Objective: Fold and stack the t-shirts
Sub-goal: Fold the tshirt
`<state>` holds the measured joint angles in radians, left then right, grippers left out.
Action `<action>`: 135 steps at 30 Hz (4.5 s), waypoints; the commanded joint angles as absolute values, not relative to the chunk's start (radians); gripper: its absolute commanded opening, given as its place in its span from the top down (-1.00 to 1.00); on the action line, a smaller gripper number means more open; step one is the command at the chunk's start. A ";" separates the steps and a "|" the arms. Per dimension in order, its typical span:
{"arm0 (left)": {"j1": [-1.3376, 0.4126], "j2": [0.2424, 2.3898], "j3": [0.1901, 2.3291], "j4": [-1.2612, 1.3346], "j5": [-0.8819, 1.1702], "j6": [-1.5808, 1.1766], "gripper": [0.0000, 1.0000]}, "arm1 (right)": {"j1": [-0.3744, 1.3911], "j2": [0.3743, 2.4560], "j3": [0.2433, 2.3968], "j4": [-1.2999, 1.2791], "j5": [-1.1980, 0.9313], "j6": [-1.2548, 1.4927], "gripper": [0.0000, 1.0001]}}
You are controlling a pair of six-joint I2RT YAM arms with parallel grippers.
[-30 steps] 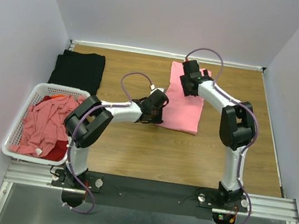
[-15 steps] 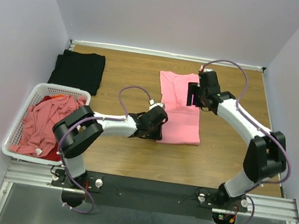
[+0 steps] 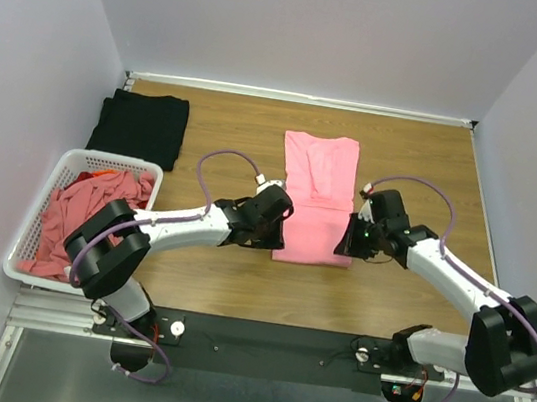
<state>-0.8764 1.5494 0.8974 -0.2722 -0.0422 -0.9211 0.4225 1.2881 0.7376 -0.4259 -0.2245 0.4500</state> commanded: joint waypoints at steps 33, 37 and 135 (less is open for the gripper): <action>-0.877 1.707 0.868 -0.288 -0.071 -0.933 0.56 | 0.225 1.294 0.595 -0.275 -0.568 0.632 0.99; -0.876 1.721 0.874 -0.302 -0.078 -0.934 0.56 | 0.213 1.376 0.516 -0.221 -0.419 0.640 0.99; -0.951 1.769 0.962 -0.598 -0.224 -0.966 1.00 | 0.661 1.646 0.712 -0.681 0.195 0.830 0.34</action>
<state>-0.9451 1.7290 1.0348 -0.5320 -0.2153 -0.9947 0.6399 1.5486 0.8204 -0.6830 0.0990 0.7803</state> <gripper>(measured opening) 0.012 0.395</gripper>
